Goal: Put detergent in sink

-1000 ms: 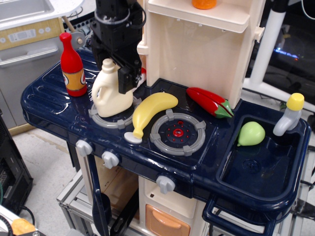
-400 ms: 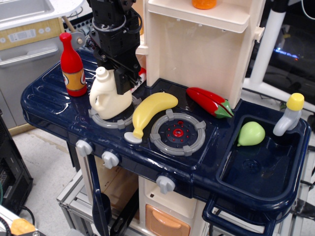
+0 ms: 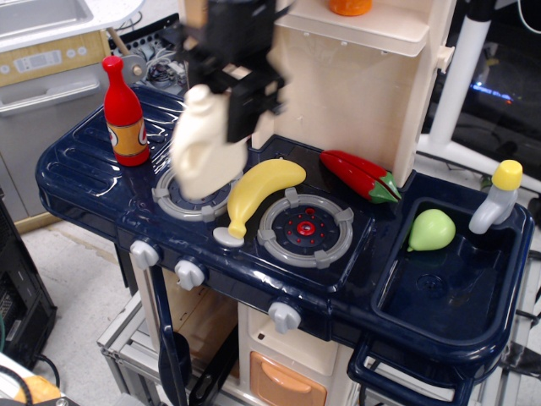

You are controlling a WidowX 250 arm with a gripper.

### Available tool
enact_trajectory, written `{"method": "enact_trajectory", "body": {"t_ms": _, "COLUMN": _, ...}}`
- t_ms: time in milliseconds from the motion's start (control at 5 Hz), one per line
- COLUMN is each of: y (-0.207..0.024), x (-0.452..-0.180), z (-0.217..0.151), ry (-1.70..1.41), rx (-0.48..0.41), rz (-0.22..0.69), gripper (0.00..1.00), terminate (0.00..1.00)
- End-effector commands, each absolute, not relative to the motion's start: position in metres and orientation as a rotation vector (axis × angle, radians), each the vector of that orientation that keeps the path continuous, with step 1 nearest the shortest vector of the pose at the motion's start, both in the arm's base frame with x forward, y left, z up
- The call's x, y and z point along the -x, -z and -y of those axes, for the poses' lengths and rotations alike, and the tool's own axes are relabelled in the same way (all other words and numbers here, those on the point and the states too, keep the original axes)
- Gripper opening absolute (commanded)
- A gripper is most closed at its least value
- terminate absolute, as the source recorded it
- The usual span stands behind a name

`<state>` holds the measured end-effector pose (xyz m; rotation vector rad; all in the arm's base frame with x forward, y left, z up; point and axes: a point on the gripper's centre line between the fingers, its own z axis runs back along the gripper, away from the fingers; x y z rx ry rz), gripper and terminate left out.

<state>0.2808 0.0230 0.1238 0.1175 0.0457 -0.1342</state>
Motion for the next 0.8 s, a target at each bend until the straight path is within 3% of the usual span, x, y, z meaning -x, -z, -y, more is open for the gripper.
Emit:
{"method": "enact_trajectory", "body": {"t_ms": 0, "y": -0.16, "x": -0.294, "z": 0.035, "ry": -0.109, "rx": -0.044, "rz": 0.017, "gripper": 0.0, "terminate": 0.0}}
{"method": "enact_trajectory", "body": {"t_ms": 200, "y": -0.152, "x": -0.306, "z": 0.081, "ry": -0.266, "rx": 0.062, "rz": 0.068, "gripper": 0.0, "terminate": 0.0}}
{"method": "enact_trajectory", "body": {"t_ms": 400, "y": -0.145, "x": -0.315, "z": 0.112, "ry": -0.343, "rx": 0.115, "rz": 0.099, "gripper": 0.0, "terminate": 0.0}}
{"method": "enact_trajectory", "body": {"t_ms": 600, "y": -0.135, "x": -0.318, "z": 0.123, "ry": -0.368, "rx": 0.167, "rz": 0.132, "gripper": 0.0, "terminate": 1.0}}
